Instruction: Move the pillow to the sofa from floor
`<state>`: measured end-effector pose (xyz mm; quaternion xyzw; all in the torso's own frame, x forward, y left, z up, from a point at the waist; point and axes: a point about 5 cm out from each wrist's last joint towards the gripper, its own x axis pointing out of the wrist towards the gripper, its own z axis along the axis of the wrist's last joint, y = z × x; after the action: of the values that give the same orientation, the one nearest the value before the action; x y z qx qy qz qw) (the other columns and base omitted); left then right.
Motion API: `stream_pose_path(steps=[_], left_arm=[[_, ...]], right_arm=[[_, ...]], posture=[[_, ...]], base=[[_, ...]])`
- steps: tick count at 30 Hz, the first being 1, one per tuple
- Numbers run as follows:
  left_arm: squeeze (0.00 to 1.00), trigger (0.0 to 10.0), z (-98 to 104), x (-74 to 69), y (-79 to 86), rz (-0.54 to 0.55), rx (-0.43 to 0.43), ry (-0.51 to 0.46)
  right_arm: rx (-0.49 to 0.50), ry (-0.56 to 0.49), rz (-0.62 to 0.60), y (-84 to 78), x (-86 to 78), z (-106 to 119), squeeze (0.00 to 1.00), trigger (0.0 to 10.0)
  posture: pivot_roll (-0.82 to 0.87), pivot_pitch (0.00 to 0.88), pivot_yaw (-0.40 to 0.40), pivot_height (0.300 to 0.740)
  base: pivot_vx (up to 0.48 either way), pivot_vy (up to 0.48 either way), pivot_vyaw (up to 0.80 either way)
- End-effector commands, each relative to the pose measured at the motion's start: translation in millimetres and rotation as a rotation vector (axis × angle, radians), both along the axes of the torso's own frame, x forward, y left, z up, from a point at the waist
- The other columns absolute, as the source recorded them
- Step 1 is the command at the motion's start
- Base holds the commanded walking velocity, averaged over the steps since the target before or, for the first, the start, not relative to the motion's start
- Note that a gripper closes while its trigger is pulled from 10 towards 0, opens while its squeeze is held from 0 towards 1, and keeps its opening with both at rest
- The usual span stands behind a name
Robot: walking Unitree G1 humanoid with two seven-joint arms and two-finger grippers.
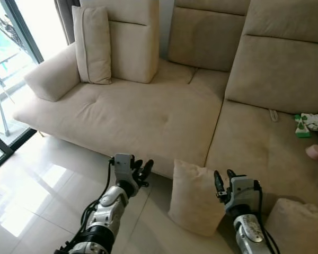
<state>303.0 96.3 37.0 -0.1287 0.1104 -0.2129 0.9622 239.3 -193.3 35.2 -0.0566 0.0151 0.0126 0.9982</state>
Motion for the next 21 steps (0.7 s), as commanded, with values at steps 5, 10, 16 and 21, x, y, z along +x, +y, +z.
stream_pose_path(steps=[5, 10, 16, 21], left_arm=[[0.0, 10.0, -6.4, -4.7, 0.0, -0.01, 0.004, 0.033], [0.0, 10.0, -6.2, -4.6, -0.5, -0.013, 0.0, 0.034], [0.0, 10.0, -5.8, -4.8, -0.5, -0.012, -0.003, 0.034], [0.0, 10.0, -5.7, -5.1, 0.3, -0.007, 0.0, 0.032]], right_arm=[[0.003, 0.018, 0.0, -0.9, -3.2, -4.1, 0.0, 10.0], [0.005, 0.018, -0.002, -0.6, -3.3, -4.2, 0.0, 10.0], [0.009, 0.018, 0.0, 0.4, -3.0, -4.3, 0.0, 10.0], [0.011, 0.02, 0.008, 2.7, -1.0, -4.4, 0.0, 10.0]], posture=[[0.05, 0.0, 0.056, 0.74], [0.05, 0.0, 0.054, 0.74], [0.06, 0.0, 0.05, 0.74], [0.08, 0.0, 0.04, 0.74]], base=[[0.0, 0.0, 0.0], [0.0, 0.0, 0.0], [0.0, 0.0, 0.0], [0.0, 0.0, 0.0]])
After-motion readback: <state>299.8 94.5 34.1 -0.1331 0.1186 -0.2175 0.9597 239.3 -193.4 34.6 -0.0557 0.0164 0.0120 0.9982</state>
